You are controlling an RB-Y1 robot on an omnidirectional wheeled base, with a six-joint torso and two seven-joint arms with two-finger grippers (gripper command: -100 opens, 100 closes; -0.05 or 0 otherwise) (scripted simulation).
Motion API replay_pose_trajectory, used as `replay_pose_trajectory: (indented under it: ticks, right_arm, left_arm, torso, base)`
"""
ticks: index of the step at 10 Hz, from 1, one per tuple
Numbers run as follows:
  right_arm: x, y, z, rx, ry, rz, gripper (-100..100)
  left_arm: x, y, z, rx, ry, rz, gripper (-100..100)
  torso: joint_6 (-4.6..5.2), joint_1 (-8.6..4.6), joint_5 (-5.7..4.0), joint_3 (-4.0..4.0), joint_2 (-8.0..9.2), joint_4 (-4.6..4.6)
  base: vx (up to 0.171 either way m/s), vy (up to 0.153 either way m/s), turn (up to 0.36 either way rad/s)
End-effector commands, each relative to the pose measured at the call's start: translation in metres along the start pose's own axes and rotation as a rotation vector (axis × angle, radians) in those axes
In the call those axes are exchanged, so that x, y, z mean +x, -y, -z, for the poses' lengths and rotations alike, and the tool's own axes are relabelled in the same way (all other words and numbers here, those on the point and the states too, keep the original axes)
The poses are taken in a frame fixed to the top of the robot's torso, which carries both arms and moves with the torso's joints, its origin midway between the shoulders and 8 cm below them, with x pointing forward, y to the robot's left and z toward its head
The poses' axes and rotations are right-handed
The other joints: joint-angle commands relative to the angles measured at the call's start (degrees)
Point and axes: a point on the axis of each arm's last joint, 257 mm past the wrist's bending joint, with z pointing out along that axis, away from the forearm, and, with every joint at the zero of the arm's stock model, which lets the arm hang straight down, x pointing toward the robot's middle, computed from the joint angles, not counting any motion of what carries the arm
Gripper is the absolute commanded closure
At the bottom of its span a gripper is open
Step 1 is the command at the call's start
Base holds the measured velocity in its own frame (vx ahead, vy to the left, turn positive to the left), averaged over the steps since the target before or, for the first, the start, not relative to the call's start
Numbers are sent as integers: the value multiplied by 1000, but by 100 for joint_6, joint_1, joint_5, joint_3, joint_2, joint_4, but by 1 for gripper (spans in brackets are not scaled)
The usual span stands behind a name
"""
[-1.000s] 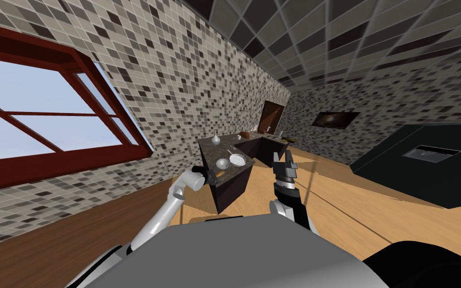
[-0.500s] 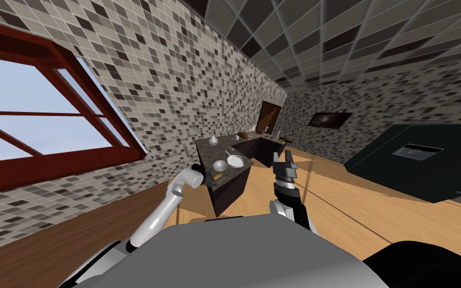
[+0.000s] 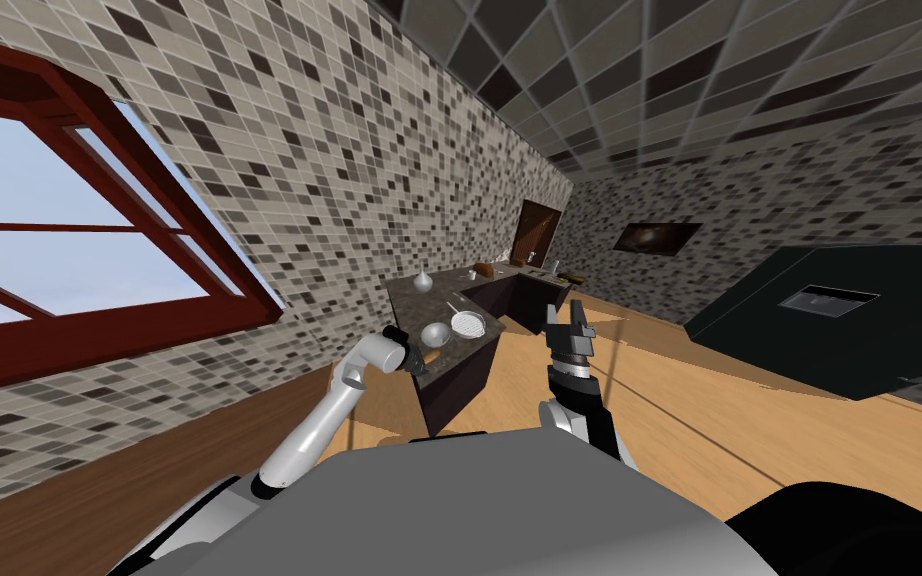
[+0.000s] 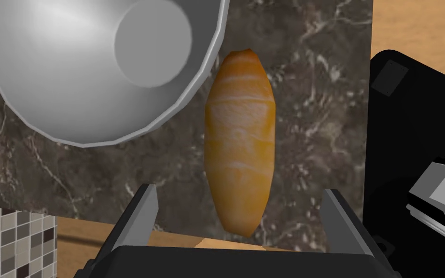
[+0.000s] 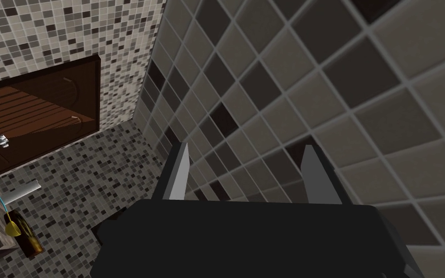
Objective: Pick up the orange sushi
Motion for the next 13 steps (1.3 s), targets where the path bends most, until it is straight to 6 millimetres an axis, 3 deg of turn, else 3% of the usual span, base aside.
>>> replay_pose_trajectory:
  ticks: [1, 5, 6, 10, 11, 12, 13]
  right_arm:
    - [0, 0, 0, 0, 0, 0, 0]
    - [0, 0, 0, 0, 0, 0, 0]
    - [0, 0, 0, 0, 0, 0, 0]
    - [0, 0, 0, 0, 0, 0, 0]
    - [0, 0, 0, 0, 0, 0, 0]
    - [0, 0, 0, 0, 0, 0, 0]
    - [0, 0, 0, 0, 0, 0, 0]
  left_arm:
    - [-3, 1, -8, 1, 0, 3, -100]
    - [-8, 3, -17, 2, 0, 6, -100]
    - [-8, 3, -18, 3, -1, 5, 100]
    - [-8, 3, -18, 2, -1, 6, 100]
    - [-7, 3, -18, 2, -1, 5, 0]
    - [-4, 2, -10, 1, 0, 3, 100]
    - [-2, 1, -6, 1, 0, 2, 100]
  torso:
    - [0, 0, 0, 0, 0, 0]
    - [1, -1, 1, 1, 2, -1]
    - [2, 2, 2, -4, -4, -4]
    - [3, 4, 3, -9, -12, -6]
    - [2, 5, 3, -9, -13, -6]
    - [2, 5, 3, -9, -13, -6]
    - [2, 7, 2, -8, -12, -4]
  base:
    - [7, -11, -23]
    - [3, -10, -4]
    - [0, 0, 0]
    - [0, 0, 0]
    - [0, 0, 0]
    - [2, 8, 1]
    - [0, 16, 9]
